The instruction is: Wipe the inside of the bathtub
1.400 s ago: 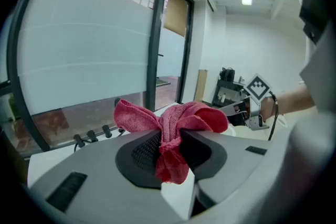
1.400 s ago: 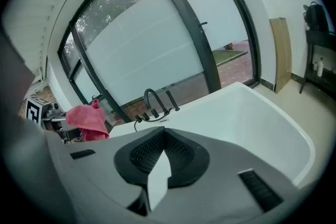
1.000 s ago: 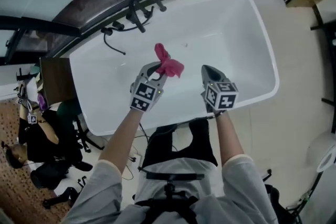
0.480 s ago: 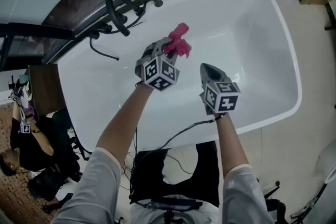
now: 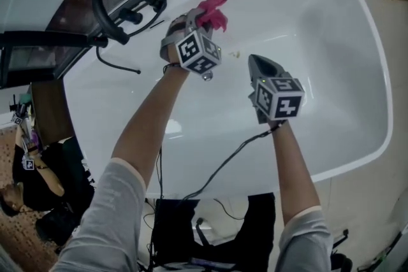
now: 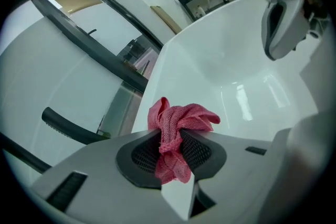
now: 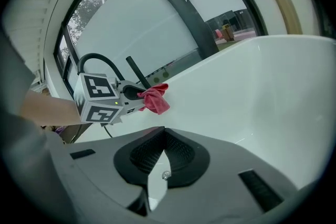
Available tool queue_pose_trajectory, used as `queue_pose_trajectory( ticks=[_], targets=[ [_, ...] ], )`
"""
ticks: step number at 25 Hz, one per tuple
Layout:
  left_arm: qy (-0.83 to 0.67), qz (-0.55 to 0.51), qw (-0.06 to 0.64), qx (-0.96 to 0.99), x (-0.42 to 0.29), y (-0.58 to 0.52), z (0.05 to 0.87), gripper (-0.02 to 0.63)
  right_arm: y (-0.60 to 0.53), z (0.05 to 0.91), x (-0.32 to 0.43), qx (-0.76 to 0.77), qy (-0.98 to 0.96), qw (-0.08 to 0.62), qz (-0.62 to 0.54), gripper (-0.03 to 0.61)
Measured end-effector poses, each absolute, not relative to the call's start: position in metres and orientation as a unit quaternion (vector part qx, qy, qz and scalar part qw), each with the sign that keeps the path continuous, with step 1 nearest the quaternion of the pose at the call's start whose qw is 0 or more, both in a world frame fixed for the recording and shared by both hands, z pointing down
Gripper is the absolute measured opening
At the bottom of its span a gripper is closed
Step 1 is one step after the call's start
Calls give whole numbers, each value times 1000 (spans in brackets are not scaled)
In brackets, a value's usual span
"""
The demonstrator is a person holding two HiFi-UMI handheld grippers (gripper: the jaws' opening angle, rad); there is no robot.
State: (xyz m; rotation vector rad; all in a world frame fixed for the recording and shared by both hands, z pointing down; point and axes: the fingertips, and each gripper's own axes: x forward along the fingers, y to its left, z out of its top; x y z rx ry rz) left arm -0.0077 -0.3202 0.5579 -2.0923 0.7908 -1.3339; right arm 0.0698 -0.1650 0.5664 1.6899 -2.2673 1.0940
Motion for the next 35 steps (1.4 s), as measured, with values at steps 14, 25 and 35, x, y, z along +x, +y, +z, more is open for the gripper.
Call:
queue_pose_trajectory(
  ticks=[14, 25, 35],
  targets=[
    [320, -538, 277, -729, 1, -370, 620, 97, -181, 611, 80, 543, -759, 55, 356, 8],
    [298, -532, 263, -748, 17, -363, 663, 94, -189, 646, 78, 541, -758, 54, 360, 8],
    [260, -552, 248, -752, 20, -353, 764, 94, -206, 715, 79, 534, -752, 79, 378, 8]
  ],
)
